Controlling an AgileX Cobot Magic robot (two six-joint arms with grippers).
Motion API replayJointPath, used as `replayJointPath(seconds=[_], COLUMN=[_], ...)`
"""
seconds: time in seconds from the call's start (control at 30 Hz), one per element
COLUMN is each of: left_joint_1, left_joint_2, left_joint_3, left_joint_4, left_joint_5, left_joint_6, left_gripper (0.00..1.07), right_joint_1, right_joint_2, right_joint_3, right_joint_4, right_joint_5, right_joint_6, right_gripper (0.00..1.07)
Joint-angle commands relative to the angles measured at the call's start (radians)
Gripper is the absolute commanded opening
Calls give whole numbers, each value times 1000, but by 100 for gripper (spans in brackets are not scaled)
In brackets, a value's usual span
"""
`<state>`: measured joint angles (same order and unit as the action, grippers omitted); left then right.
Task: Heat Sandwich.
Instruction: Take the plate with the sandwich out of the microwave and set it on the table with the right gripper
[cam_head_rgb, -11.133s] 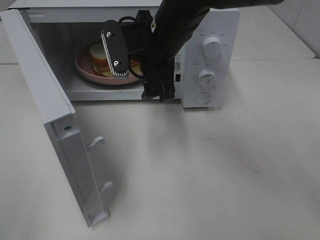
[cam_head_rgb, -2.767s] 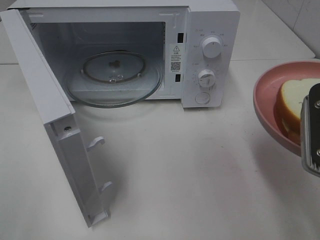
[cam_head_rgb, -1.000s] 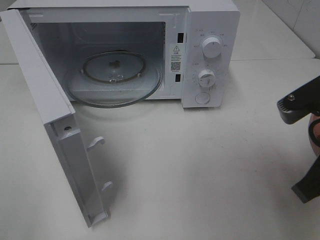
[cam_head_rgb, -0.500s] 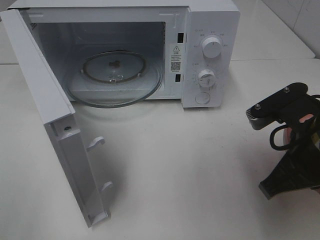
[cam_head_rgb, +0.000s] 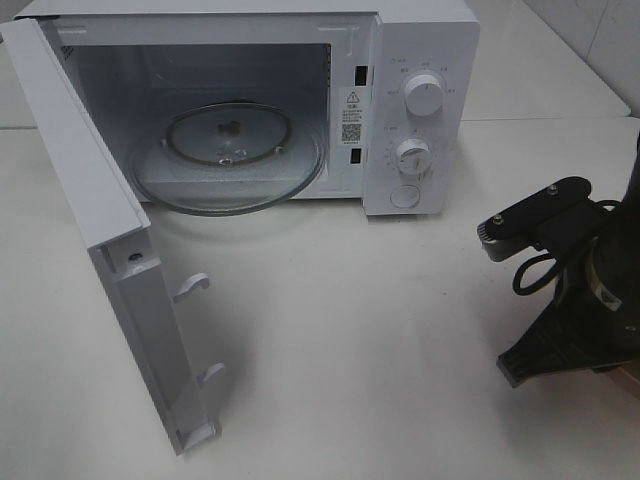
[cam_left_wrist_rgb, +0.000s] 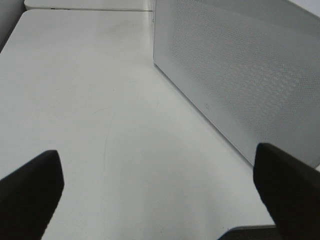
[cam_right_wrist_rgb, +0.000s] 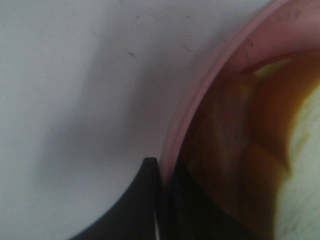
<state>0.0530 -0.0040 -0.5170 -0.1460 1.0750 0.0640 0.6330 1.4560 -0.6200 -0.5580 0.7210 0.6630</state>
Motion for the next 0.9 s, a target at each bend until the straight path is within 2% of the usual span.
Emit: replayJointPath(seconds=[0.03, 0.43, 0.77, 0.9], left_joint_1=[2, 2, 2, 2], left_joint_2=[-9, -9, -9, -9], left_joint_3=[3, 3, 3, 3], left_joint_4=[-1, -1, -1, -1], left_joint_5=[-5, -5, -5, -5], left_joint_6=[-3, -3, -3, -3], left_gripper=[98, 98, 98, 98], right_joint_1=[-25, -145, -181, -181], right_joint_2=[14, 59, 174, 247], right_joint_3=[-2, -2, -30, -87], right_joint_4=[-41, -70, -73, -92], right_joint_5=[-32, -106, -163, -156], right_joint_6=[7, -1, 7, 8], right_gripper=[0, 0, 0, 0])
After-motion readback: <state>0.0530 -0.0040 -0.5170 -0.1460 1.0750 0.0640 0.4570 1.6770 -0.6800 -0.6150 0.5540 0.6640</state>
